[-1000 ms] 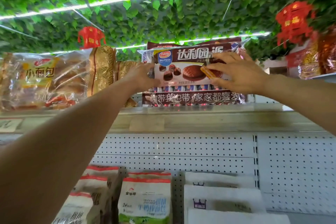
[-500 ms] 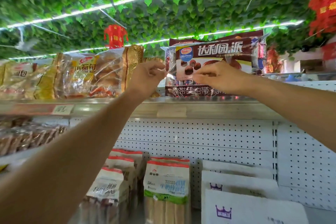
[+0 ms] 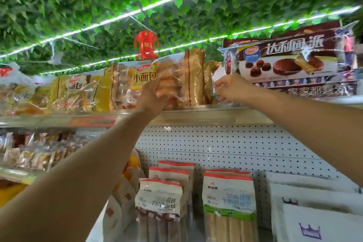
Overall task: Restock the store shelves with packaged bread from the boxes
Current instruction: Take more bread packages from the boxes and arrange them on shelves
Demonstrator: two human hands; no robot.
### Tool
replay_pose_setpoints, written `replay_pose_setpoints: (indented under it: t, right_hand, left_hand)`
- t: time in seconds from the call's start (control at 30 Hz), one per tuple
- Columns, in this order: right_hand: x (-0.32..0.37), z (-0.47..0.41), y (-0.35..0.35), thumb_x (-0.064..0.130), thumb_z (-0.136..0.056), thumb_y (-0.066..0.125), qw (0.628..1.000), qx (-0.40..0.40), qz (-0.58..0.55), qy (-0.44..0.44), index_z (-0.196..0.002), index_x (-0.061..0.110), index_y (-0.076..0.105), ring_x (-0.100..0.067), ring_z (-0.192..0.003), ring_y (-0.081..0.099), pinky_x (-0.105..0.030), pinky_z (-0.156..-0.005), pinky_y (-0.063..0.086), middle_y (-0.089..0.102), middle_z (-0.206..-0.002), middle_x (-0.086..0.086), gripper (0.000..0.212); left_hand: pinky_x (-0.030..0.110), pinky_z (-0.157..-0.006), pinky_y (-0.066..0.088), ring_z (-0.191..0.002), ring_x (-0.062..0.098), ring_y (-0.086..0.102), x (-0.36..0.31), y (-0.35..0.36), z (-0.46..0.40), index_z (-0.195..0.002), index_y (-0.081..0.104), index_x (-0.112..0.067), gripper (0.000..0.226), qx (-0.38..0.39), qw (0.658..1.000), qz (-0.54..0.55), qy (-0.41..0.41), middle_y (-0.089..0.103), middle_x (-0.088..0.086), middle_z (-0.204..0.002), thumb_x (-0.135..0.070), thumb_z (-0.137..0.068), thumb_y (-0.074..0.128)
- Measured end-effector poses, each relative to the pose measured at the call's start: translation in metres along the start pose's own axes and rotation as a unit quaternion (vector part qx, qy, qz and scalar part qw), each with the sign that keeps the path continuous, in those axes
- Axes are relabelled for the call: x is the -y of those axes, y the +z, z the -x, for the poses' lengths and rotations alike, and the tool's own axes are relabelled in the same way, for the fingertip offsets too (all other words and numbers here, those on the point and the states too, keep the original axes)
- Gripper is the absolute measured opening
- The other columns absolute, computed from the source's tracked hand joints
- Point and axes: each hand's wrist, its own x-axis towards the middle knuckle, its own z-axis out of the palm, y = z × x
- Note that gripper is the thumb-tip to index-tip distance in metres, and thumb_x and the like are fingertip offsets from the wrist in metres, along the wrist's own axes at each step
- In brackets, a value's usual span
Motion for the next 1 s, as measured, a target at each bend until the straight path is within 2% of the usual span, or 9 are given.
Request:
replay_pose_setpoints:
  t: [0.1, 0.17, 0.33, 0.43, 0.47, 0.57, 0.7, 0.9, 1.0]
  right_hand:
    - [0.015, -0.017, 0.031, 0.005, -0.093, 0.058, 0.997, -0.037, 0.029, 0.058, -0.124, -0.012, 0.057, -0.031, -0.093, 0.062, -0.039, -0.082, 0.053, 0.064, -0.115, -0.029, 0.036]
    - [0.026, -0.024, 0.046, 0.006, -0.09, 0.063, 0.993, -0.054, 0.05, 0.088, -0.119, -0.011, 0.061, -0.029, -0.087, 0.063, -0.046, -0.086, 0.054, 0.064, -0.115, -0.028, 0.033]
    - [0.022, -0.039, 0.058, 0.006, -0.088, 0.058, 0.977, -0.135, 0.094, 0.138, -0.104, -0.003, 0.066, -0.03, -0.094, 0.064, -0.037, -0.082, 0.054, 0.067, -0.106, -0.021, 0.021]
    - [0.028, -0.036, 0.059, 0.007, -0.089, 0.06, 0.977, -0.141, 0.074, 0.14, -0.104, -0.009, 0.067, -0.028, -0.084, 0.06, -0.04, -0.087, 0.051, 0.067, -0.103, -0.026, 0.023]
    - [0.03, -0.034, 0.059, 0.005, -0.088, 0.062, 0.977, -0.147, 0.067, 0.138, -0.102, -0.012, 0.067, -0.026, -0.081, 0.059, -0.042, -0.088, 0.052, 0.067, -0.102, -0.03, 0.022]
    - [0.032, -0.035, 0.063, 0.003, -0.087, 0.066, 0.973, -0.162, 0.081, 0.141, -0.101, -0.013, 0.067, -0.028, -0.084, 0.064, -0.043, -0.087, 0.053, 0.068, -0.099, -0.029, 0.021]
    - [0.032, -0.038, 0.066, 0.008, -0.092, 0.054, 0.964, -0.158, 0.137, 0.163, -0.106, -0.011, 0.063, -0.036, -0.1, 0.064, -0.038, -0.083, 0.054, 0.066, -0.103, -0.024, 0.025]
    - [0.039, -0.035, 0.064, 0.01, -0.092, 0.051, 0.943, -0.173, 0.171, 0.225, -0.105, -0.002, 0.054, -0.031, -0.086, 0.057, -0.032, -0.068, 0.044, 0.058, -0.103, -0.021, 0.018]
    - [0.04, -0.034, 0.072, 0.015, -0.092, 0.056, 0.945, -0.255, 0.183, 0.09, -0.118, 0.003, 0.051, -0.036, -0.108, 0.053, -0.04, -0.085, 0.048, 0.05, -0.121, -0.02, 0.03]
  left_hand:
    - [0.054, -0.099, 0.05, -0.128, 0.031, 0.051, 0.006, -0.018, 0.003, -0.152, 0.032, -0.035, 0.066, 0.046, 0.994, -0.095, 0.001, 0.038, 0.003, -0.153, -0.033, -0.092, 0.06]
    - [0.055, -0.111, 0.037, -0.134, 0.03, 0.045, 0.015, -0.024, 0.0, -0.148, 0.038, -0.035, 0.058, 0.06, 0.993, -0.095, 0.023, 0.037, 0.003, -0.153, -0.033, -0.094, 0.059]
    - [0.058, -0.117, 0.026, -0.142, 0.032, 0.034, 0.051, -0.03, -0.017, -0.142, 0.04, -0.046, 0.057, 0.089, 0.989, -0.093, 0.079, 0.035, -0.008, -0.155, -0.051, -0.087, 0.054]
    - [0.037, -0.116, -0.009, -0.151, 0.029, 0.012, 0.063, -0.032, -0.02, -0.151, 0.032, -0.042, 0.058, 0.095, 0.986, -0.106, 0.087, 0.021, -0.01, -0.162, -0.047, -0.097, 0.053]
    - [0.035, -0.116, -0.004, -0.151, 0.027, 0.009, 0.066, -0.032, -0.019, -0.152, 0.031, -0.04, 0.058, 0.08, 0.987, -0.109, 0.087, 0.019, -0.011, -0.163, -0.046, -0.098, 0.052]
    - [0.059, -0.12, 0.01, -0.151, 0.031, -0.006, 0.078, -0.035, -0.019, -0.154, 0.021, -0.042, 0.066, 0.03, 0.994, -0.1, 0.042, 0.004, -0.013, -0.165, -0.05, -0.096, 0.052]
    - [0.06, -0.12, 0.001, -0.148, 0.038, -0.02, 0.095, -0.037, -0.029, -0.156, -0.002, -0.041, 0.084, 0.039, 0.993, -0.107, -0.009, -0.02, -0.006, -0.164, -0.059, -0.093, 0.051]
    - [0.058, -0.12, 0.01, -0.149, 0.041, -0.001, 0.104, -0.041, -0.054, -0.157, 0.009, -0.037, 0.095, 0.049, 0.993, -0.107, 0.006, -0.006, -0.003, -0.165, -0.059, -0.084, 0.065]
    - [0.055, -0.121, 0.01, -0.149, 0.038, 0.006, 0.107, -0.04, -0.061, -0.157, 0.01, -0.033, 0.099, 0.045, 0.991, -0.126, 0.015, -0.002, -0.001, -0.164, -0.063, -0.081, 0.065]
